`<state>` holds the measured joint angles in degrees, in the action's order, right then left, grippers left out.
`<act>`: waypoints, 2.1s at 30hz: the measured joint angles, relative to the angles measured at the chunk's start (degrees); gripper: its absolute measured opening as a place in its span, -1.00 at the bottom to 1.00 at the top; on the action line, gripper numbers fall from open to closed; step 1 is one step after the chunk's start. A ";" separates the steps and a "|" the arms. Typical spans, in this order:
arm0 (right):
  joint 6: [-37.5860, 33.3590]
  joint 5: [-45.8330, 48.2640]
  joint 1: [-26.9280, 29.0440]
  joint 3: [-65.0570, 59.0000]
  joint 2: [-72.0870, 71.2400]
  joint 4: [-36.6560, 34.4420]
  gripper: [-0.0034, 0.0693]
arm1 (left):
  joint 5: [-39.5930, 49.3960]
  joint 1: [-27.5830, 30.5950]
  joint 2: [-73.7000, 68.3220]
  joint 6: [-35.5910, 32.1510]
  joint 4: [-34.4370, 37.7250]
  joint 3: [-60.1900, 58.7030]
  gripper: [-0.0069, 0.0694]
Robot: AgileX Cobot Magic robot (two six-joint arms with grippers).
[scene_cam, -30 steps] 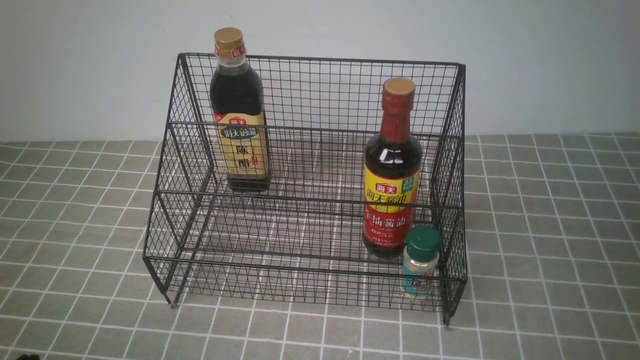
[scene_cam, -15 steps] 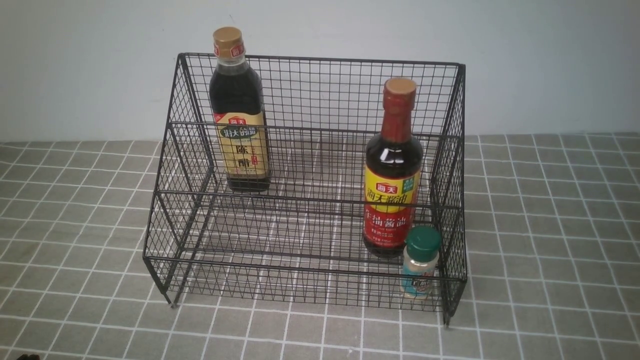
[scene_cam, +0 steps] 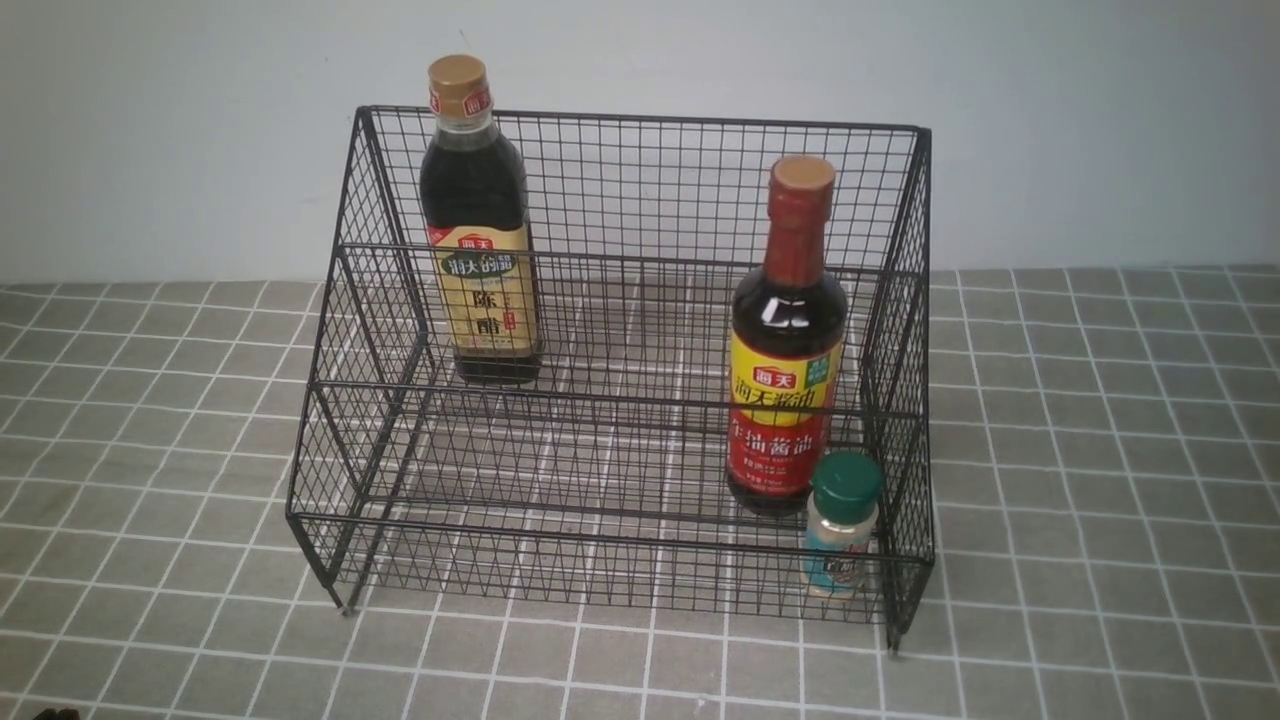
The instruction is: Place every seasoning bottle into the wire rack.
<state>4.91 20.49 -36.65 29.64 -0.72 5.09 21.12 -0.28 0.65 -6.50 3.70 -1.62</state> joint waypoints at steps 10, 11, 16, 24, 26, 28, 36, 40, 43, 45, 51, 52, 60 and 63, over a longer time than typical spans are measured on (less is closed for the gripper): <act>-10.33 -0.05 0.61 -7.58 0.00 -7.54 -0.94 | 0.02 0.00 0.00 0.00 0.00 0.00 -0.84; -10.33 -0.05 2.20 -9.07 0.00 -7.54 -0.94 | 0.02 0.00 0.00 0.00 0.00 0.00 -0.84; -10.28 -0.05 18.34 -19.52 0.00 -7.60 -0.94 | 0.02 0.00 0.00 0.00 0.00 0.00 -0.84; -9.05 1.39 35.68 -30.73 0.00 -8.51 -0.94 | 0.13 0.00 0.00 0.00 0.00 0.00 -0.84; -8.84 1.38 36.41 -30.73 0.00 -8.51 -0.94 | 0.17 0.00 0.00 0.00 0.00 0.00 -0.84; -8.82 1.38 36.65 -30.73 0.00 -8.51 -0.94 | 0.17 0.00 0.00 0.00 0.00 0.00 -0.84; -8.82 1.38 36.65 -30.73 0.00 -8.51 -0.94 | 0.19 0.00 0.00 0.00 0.00 0.00 -0.84; -8.82 1.38 36.65 -30.73 0.00 -8.51 -0.94 | 0.24 0.00 0.00 0.00 0.00 0.00 -0.84; -8.82 1.38 36.65 -30.73 0.00 -8.51 -0.94 | 0.24 0.00 0.00 0.00 0.00 0.00 -0.84; -8.82 1.38 36.65 -30.73 0.00 -8.51 -0.94 | 0.24 0.00 0.00 0.00 0.00 0.00 -0.84; -8.82 1.38 36.65 -30.73 0.00 -8.51 -0.94 | 0.24 0.00 0.00 0.00 0.00 0.00 -0.84; -8.82 1.38 36.65 -30.73 0.00 -8.51 -0.94 | 0.24 0.00 0.00 0.00 0.00 0.00 -0.84; -8.82 1.38 36.65 -30.73 0.00 -8.51 -0.94 | 0.24 0.00 0.00 0.00 0.00 0.00 -0.84; -8.82 1.38 36.65 -30.73 0.00 -8.51 -0.94 | 0.24 0.00 0.00 0.00 0.00 0.00 -0.84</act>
<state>-3.91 21.87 0.00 -1.09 -0.72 -3.42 21.36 -0.28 0.65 -6.50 3.70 -1.62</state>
